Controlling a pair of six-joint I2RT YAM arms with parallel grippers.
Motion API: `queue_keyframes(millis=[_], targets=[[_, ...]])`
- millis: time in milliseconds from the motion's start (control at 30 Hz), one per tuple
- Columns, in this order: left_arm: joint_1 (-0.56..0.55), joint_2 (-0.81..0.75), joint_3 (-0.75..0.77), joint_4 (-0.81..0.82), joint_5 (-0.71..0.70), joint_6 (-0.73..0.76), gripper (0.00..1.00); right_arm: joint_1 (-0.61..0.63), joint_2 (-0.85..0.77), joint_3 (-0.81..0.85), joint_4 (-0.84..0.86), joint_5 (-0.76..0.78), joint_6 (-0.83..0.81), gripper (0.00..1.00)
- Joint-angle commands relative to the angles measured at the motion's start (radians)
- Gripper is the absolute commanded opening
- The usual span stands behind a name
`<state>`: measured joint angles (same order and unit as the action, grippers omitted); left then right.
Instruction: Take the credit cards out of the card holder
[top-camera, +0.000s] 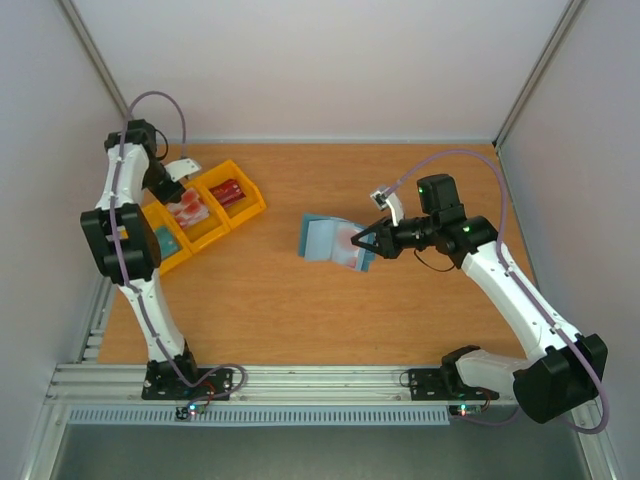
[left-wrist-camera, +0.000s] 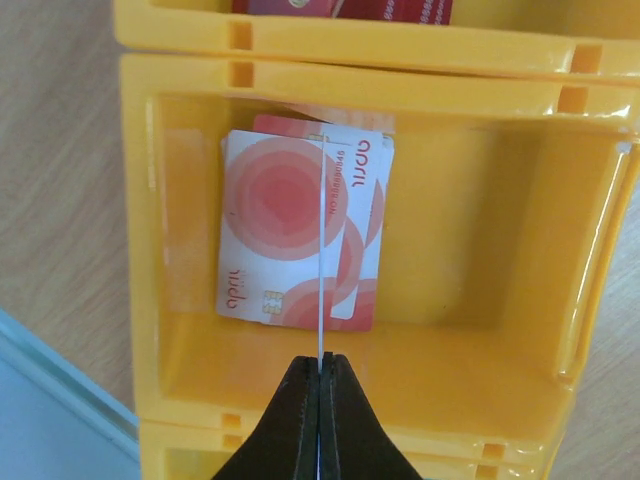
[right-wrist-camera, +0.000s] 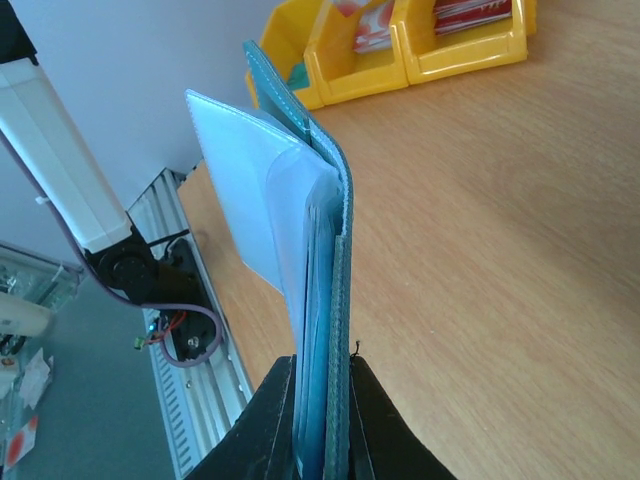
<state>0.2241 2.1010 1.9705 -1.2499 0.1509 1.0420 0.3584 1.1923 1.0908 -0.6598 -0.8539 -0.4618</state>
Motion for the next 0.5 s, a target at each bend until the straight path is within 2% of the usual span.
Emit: queue_keyframes(millis=[0, 467], targets=[[-0.002, 0.042, -0.011, -0.049, -0.018, 0.036, 0.00, -0.001, -0.001, 0.003, 0.017, -0.036, -0.004, 0.01], [-0.004, 0.157, 0.086, -0.126, -0.032, 0.062, 0.00, -0.001, 0.013, 0.001, 0.025, -0.058, -0.002, 0.01]])
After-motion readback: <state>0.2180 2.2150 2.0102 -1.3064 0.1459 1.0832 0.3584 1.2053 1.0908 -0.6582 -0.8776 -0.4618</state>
